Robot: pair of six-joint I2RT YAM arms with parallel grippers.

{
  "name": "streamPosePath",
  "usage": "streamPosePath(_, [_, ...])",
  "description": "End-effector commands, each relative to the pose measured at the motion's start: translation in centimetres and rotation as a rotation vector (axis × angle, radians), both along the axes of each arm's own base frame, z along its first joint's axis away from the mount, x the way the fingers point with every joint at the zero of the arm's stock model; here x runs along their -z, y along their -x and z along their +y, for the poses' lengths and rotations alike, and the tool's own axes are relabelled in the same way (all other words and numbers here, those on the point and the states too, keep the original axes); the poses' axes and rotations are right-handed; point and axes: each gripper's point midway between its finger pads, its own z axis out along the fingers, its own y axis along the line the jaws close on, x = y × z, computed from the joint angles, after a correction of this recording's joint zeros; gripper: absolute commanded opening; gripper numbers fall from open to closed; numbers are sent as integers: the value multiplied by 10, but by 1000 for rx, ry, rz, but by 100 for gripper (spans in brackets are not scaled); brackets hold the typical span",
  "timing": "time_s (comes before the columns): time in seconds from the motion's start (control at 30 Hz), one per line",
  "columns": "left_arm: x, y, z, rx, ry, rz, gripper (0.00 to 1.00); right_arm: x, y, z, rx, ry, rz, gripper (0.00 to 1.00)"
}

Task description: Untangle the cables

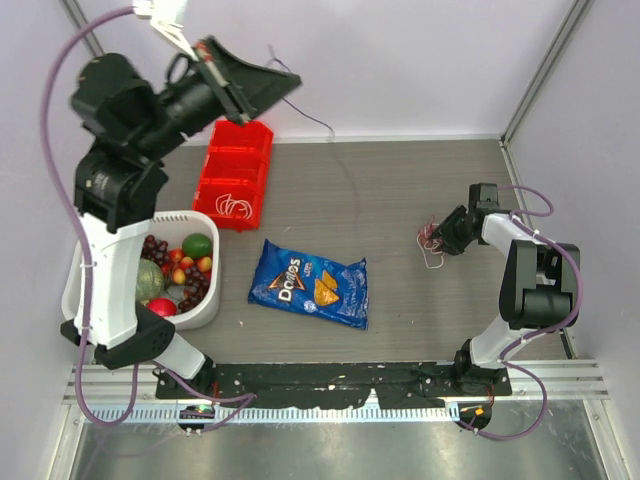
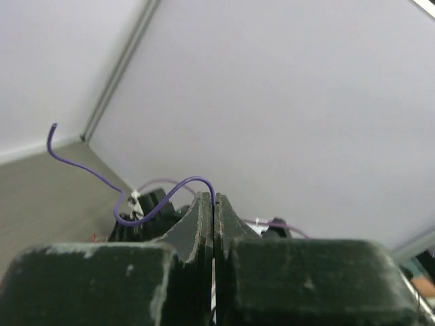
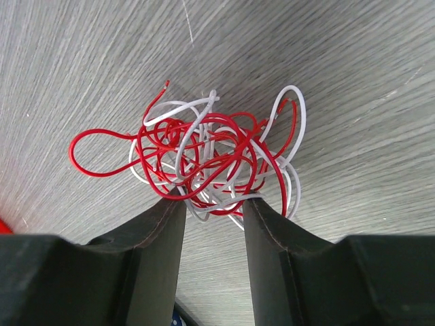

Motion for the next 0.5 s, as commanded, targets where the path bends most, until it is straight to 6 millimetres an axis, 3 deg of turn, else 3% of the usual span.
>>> streamPosePath(0.0, [-65,42,42,45,159,-150,0,-11,-9,-14,19,63,-37,45])
streamPosePath(0.1, [-77,38,57,50,202,-157,0,-10,-9,-15,21,55,-35,45])
streamPosePath(0.17, [-73,30,57,66,205,-120,0,-16,-11,-14,10,58,-48,47])
streamPosePath(0.27, [-51,3,55,32,179,-20,0,-38,-10,-12,-22,77,-92,52])
streamPosePath(0.3, [-41,-10,56,9,169,21,0,-47,-12,-10,-31,86,-109,59])
streamPosePath(0.37, [-22,-33,64,-44,159,110,0,-66,-8,3,-63,66,-135,69])
streamPosePath(0.47, [3,-65,76,-91,148,208,0,-103,-1,27,-136,64,-203,72])
